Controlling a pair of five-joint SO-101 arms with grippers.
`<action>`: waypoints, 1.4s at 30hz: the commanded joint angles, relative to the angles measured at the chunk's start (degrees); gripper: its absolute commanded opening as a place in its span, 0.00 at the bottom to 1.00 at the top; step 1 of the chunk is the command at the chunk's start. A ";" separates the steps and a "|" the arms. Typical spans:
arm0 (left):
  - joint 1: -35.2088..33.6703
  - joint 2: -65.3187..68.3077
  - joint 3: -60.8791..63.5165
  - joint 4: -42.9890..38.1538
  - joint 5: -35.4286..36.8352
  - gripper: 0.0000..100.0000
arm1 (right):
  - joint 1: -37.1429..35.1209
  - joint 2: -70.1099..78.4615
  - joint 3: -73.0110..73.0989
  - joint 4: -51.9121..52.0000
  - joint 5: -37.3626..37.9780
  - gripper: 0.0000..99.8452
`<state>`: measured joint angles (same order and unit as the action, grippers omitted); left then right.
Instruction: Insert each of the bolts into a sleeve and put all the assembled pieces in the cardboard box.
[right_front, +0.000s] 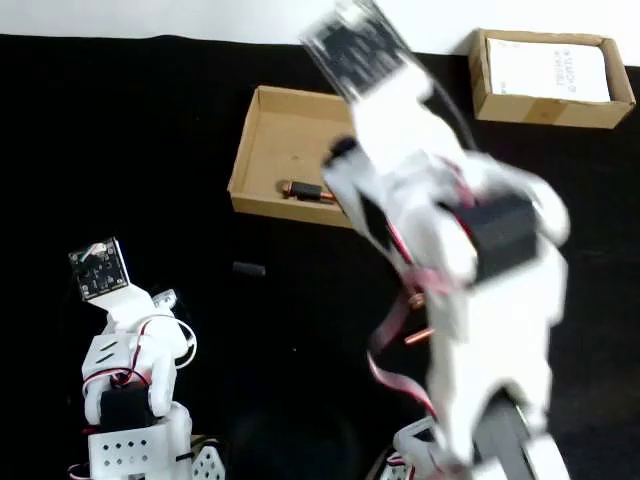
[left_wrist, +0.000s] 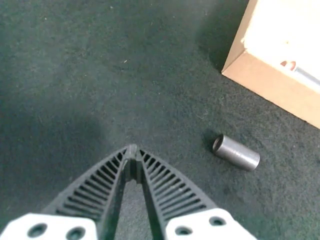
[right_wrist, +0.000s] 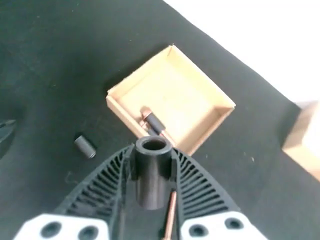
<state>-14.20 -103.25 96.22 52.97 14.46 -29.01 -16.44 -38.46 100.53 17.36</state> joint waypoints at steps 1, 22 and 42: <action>1.63 0.04 0.92 2.11 -0.09 0.01 | 4.97 -18.95 14.29 0.57 -2.64 0.01; 10.95 9.27 -22.81 12.66 -11.60 0.01 | 63.25 -85.93 86.29 -22.20 -7.21 0.01; 55.34 73.63 -86.46 37.01 -4.13 0.01 | 108.53 -88.66 135.25 -93.58 -6.77 0.01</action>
<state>38.02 -36.53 15.25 89.89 10.15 74.37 -104.70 91.56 21.76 10.51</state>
